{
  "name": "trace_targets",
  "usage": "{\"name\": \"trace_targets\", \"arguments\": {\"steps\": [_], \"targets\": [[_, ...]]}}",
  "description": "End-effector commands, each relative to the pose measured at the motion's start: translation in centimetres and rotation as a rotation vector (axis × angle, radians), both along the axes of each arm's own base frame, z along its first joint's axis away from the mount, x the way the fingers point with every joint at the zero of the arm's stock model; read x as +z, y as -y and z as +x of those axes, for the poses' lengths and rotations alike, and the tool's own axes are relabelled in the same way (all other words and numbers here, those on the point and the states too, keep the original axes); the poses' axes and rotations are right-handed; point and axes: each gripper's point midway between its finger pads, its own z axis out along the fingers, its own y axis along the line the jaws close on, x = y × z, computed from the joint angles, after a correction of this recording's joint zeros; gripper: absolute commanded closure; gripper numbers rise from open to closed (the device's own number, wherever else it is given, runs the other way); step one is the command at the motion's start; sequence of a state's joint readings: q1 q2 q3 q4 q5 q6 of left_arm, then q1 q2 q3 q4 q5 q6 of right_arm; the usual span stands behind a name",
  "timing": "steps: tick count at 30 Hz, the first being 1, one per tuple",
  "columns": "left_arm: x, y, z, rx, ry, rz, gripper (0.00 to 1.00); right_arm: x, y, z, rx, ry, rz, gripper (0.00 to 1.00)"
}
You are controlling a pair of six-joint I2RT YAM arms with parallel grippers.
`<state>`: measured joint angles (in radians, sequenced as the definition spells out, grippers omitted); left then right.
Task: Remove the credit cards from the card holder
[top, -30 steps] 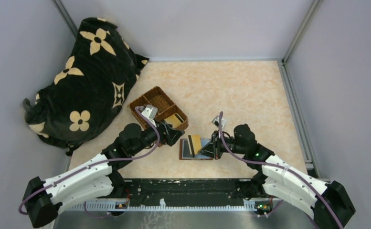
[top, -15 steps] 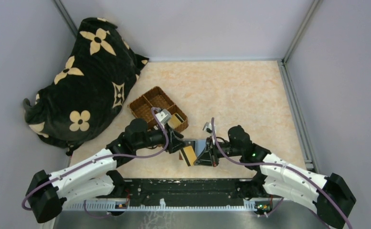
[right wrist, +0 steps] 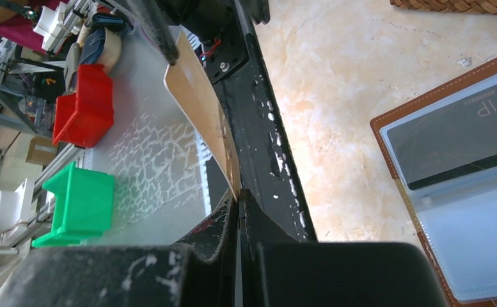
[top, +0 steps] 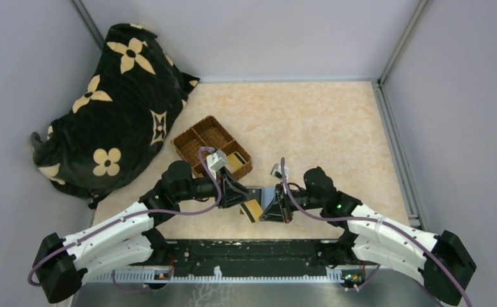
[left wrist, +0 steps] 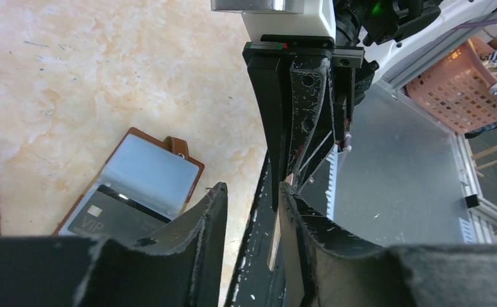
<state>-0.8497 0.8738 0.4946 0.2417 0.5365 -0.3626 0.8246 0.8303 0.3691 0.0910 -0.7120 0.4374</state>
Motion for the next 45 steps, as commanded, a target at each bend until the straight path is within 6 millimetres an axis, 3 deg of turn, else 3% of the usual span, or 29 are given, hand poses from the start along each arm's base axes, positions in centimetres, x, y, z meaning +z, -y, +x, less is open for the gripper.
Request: {"name": "trace_targets", "arguments": {"steps": [1, 7, 10, 15, 20, 26, 29, 34, 38, 45], "targets": [[0.7, -0.1, -0.6, -0.028, 0.011, -0.029, 0.53, 3.1, -1.0, 1.0, -0.003, 0.091, 0.07, 1.0], [1.0, -0.2, -0.4, -0.01, 0.014, -0.035, 0.46, 2.6, -1.0, 1.5, -0.028, 0.084, 0.041, 1.0], [0.7, -0.4, 0.4, 0.041, 0.005, -0.02, 0.5, 2.0, -0.9, 3.4, -0.129, 0.081, -0.029, 1.0], [0.1, -3.9, 4.9, 0.398, -0.014, 0.044, 0.6, 1.4, -0.8, 7.5, -0.277, 0.095, -0.24, 1.0], [-0.2, -8.8, 6.9, 0.702, -0.077, 0.086, 0.56, 2.0, -1.8, 11.3, -0.374, 0.109, -0.404, 1.0], [-3.6, -14.2, 7.1, 0.98, -0.223, 0.214, 0.49, 2.7, -4.6, 14.3, -0.399, 0.147, -0.542, 1.0], [-4.4, -16.1, 6.8, 1.063, -0.259, 0.202, 0.49, 2.7, -6.0, 15.5, -0.405, 0.174, -0.626, 1.0], [-3.7, -17.2, 6.4, 1.093, -0.251, 0.127, 0.48, 1.1, -8.2, 17.2, -0.39, 0.158, -0.749, 1.0], [-3.8, -17.8, 6.2, 1.108, -0.248, 0.138, 0.48, 1.3, -9.5, 18.5, -0.395, 0.171, -0.771, 1.0], [-4.3, -18.1, 6.0, 1.109, -0.246, 0.152, 0.46, 0.0, -10.6, 19.6, -0.381, 0.185, -0.861, 1.0]]}}
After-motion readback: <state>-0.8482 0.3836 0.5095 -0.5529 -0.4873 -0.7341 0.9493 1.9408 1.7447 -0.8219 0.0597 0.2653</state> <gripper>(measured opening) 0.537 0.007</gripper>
